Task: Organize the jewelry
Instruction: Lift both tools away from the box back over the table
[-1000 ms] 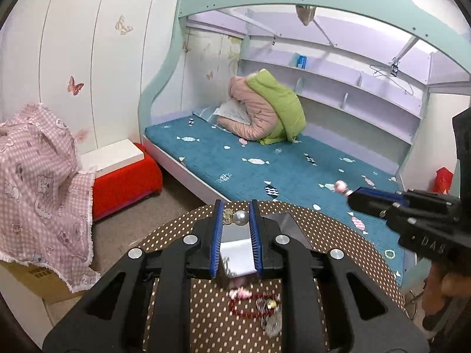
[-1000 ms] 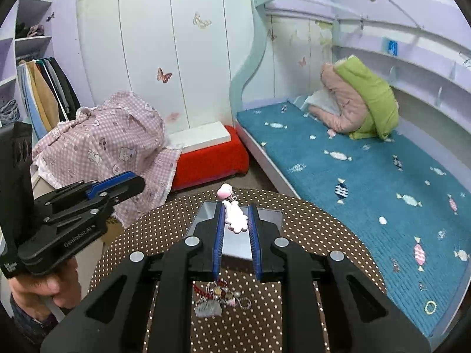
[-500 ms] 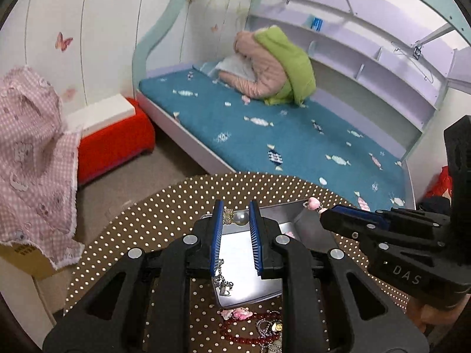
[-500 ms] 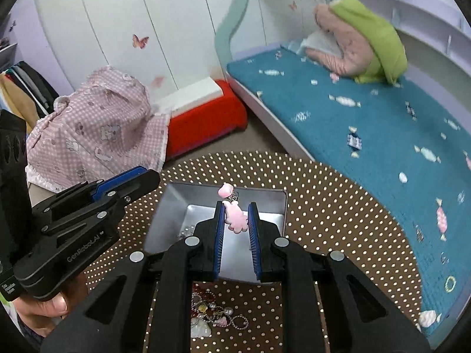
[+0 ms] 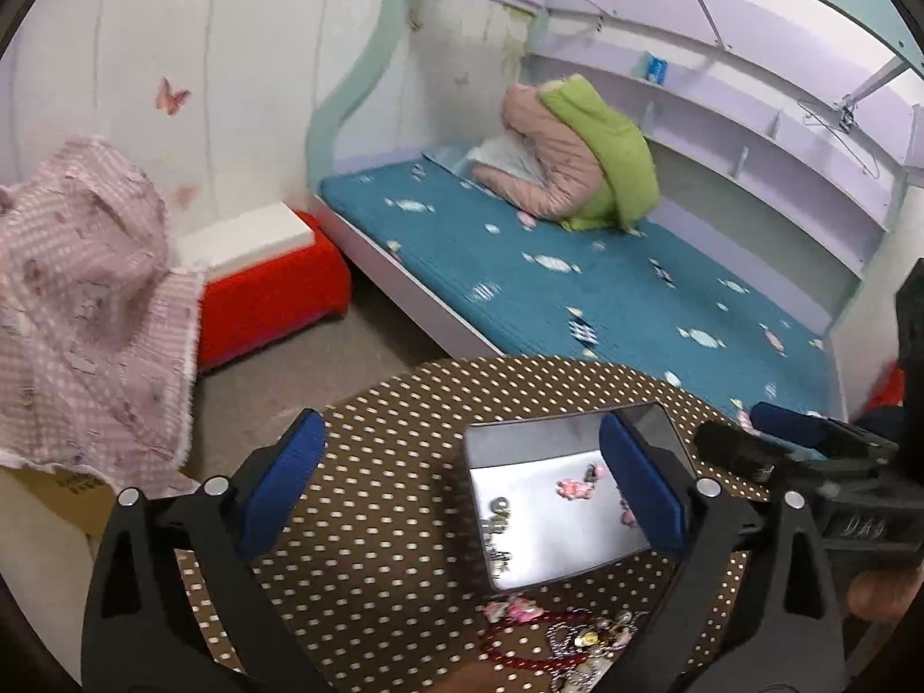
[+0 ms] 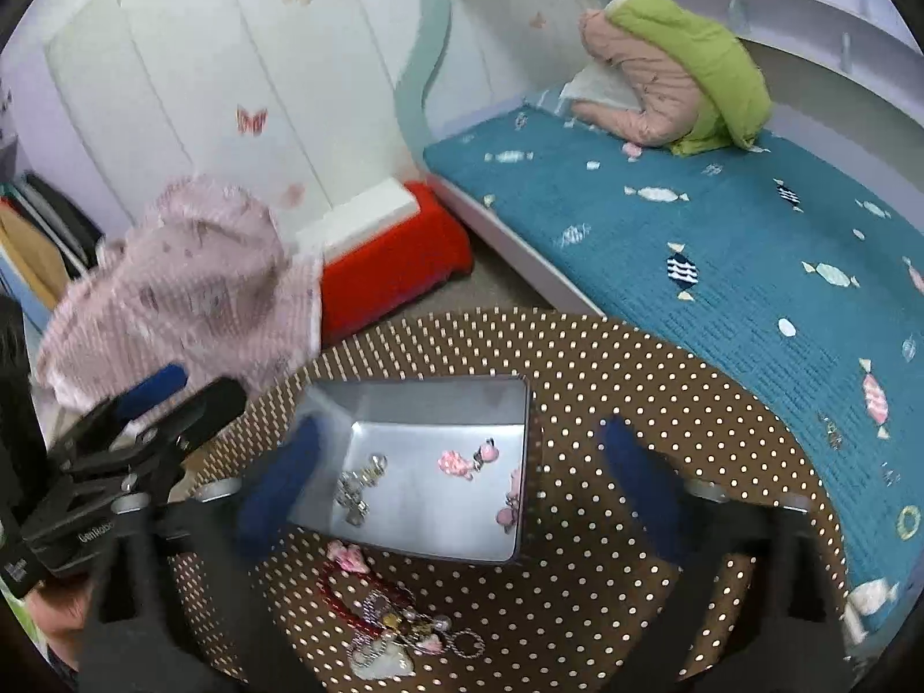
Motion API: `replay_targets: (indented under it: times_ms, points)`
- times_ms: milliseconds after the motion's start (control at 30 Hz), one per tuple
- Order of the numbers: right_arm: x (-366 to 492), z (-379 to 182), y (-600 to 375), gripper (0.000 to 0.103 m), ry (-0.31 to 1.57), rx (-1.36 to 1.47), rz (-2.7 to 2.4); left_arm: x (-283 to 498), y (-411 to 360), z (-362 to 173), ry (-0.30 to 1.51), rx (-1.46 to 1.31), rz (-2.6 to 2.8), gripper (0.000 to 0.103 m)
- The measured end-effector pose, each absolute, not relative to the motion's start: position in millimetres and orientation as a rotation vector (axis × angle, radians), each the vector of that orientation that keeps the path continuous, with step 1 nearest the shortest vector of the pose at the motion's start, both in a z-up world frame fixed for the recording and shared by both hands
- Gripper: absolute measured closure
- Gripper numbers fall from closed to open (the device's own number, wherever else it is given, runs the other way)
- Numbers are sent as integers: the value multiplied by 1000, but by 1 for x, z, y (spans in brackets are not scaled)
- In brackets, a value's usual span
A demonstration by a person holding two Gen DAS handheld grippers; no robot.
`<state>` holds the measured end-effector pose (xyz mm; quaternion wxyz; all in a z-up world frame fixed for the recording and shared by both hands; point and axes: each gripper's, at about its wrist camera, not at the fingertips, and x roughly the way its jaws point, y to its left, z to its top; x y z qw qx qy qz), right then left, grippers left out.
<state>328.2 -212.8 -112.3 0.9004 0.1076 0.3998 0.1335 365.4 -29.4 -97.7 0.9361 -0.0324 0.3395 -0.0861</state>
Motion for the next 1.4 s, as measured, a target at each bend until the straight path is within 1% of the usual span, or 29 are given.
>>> replay_targets:
  times_ms: [367,600,800,1267,1400]
  points:
    - [284,-69,-215,7,683,183,242,292,-24,-55,513,-8,-112,5]
    - [243,-36,-212,7,570,145,209,253,-19,-28,436,-7,-100,5]
    - [202,-19,-209,7,481,88,159,217,-6,-12,378,-24,-100,5]
    - [117,-8,-202,7,335,17,74,149,4,-13,323,-59,-105,5]
    - [98,-10,-202,7,318,28,74,133,7,-15,315,-48,-98,5]
